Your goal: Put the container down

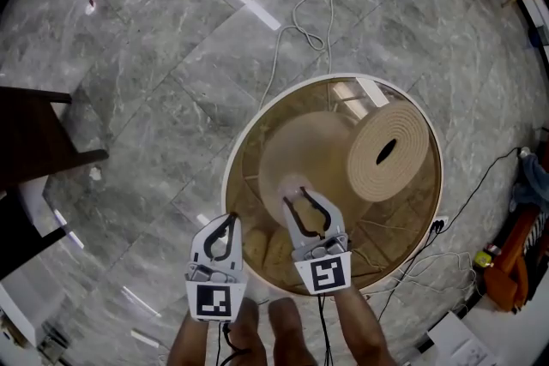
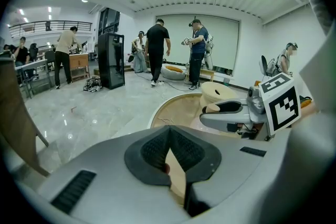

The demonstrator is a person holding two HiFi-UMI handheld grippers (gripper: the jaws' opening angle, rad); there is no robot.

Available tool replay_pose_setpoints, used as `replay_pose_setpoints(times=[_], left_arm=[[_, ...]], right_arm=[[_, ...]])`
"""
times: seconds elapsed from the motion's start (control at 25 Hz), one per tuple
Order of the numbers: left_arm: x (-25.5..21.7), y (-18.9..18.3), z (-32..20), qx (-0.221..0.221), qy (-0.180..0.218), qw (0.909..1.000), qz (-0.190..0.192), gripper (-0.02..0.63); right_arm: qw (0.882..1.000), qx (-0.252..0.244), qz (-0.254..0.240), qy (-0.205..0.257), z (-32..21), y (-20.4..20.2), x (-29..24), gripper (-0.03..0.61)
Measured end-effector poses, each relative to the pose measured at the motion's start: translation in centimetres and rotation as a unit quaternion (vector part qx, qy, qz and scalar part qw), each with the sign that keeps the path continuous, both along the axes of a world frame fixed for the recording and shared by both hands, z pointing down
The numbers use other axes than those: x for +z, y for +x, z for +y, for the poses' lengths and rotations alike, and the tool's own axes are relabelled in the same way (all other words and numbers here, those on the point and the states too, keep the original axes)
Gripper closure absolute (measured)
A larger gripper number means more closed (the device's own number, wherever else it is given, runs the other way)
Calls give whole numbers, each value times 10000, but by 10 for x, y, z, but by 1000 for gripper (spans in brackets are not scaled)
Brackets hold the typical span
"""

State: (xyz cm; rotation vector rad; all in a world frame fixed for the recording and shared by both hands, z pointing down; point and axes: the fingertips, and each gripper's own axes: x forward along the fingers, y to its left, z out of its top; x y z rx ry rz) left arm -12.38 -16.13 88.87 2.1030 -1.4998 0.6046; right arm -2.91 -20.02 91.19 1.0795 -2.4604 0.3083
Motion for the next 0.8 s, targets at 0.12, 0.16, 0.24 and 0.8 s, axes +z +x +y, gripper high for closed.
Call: replay_pose_setpoints(times=[0.12, 0.16, 0.24, 0.8], left_arm=[[2, 1, 3, 5, -4, 10000, 5, 595], [3, 0, 4, -10, -13, 10000, 7, 595], [3, -1, 6, -40, -29, 10000, 17, 595], [-33, -9, 3, 6, 144, 9999, 36, 595]], right_arm=[[10000, 27, 23, -12, 1, 1, 1, 440], [10000, 43, 21, -13, 1, 0, 1, 440], [10000, 51, 33, -16, 0, 0, 1, 440], [9999, -106, -8, -132, -3, -8, -20, 321]])
